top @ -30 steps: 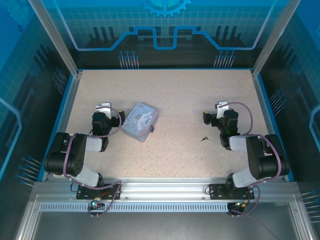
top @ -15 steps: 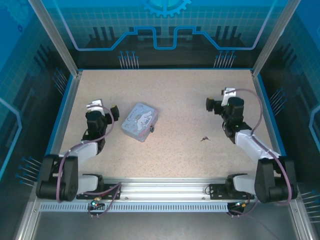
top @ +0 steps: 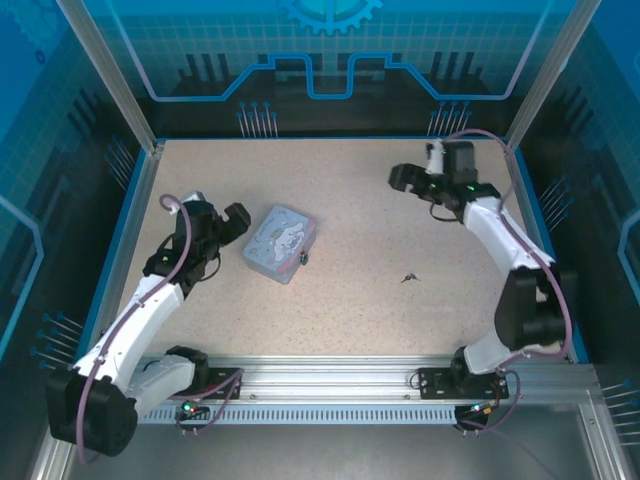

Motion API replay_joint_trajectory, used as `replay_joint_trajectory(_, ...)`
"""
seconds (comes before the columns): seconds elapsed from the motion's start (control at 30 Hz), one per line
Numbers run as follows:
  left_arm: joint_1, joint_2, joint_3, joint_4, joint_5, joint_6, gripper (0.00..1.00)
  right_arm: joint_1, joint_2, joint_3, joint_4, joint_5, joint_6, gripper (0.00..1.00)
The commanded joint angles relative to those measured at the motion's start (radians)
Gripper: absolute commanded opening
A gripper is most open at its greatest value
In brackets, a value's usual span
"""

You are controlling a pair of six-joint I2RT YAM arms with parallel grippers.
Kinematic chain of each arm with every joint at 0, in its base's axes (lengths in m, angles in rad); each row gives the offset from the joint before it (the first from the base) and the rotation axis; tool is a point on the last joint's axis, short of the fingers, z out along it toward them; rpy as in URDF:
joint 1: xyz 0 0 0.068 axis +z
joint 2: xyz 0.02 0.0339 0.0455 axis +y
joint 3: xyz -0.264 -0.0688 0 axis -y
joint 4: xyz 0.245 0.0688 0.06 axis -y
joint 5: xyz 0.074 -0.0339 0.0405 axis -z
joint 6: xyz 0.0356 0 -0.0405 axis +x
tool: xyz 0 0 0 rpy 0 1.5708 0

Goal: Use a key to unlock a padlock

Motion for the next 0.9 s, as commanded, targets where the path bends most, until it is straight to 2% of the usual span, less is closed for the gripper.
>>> replay_joint_trajectory(0.0,-0.069,-0.057,-0.051,-0.162,0.029,-0.205,0.99,0.097,0.12,0.127,-0.163,-0.092,0.004,0.86)
replay_joint_trajectory(0.1,-0.133,-0.08,-0.104,-0.18,0.011,-0.307,0.99,0.167,0.239,0.219,-0.155,-0.094,0.059,0.85)
replay_joint_trajectory(0.23,-0.168,-0.075,-0.203,-0.062,0.044,-0.396,0.99,0.24,0.407,0.368,-0.163,-0.12,0.111,0.82)
replay_joint_trajectory(0.63,-0.173,0.151,-0.174,0.148,0.072,-0.382,0.99,0.391,0.733,0.73,-0.214,-0.141,0.187,0.79)
replay_joint_trajectory(0.73,-0.173,0.194,-0.149,0.166,0.065,-0.359,0.99,0.42,0.778,0.753,-0.207,-0.16,0.189,0.79)
replay_joint_trajectory(0.87,-0.173,0.237,-0.106,0.167,0.051,-0.32,0.99,0.44,0.752,0.701,-0.187,-0.168,0.185,0.77)
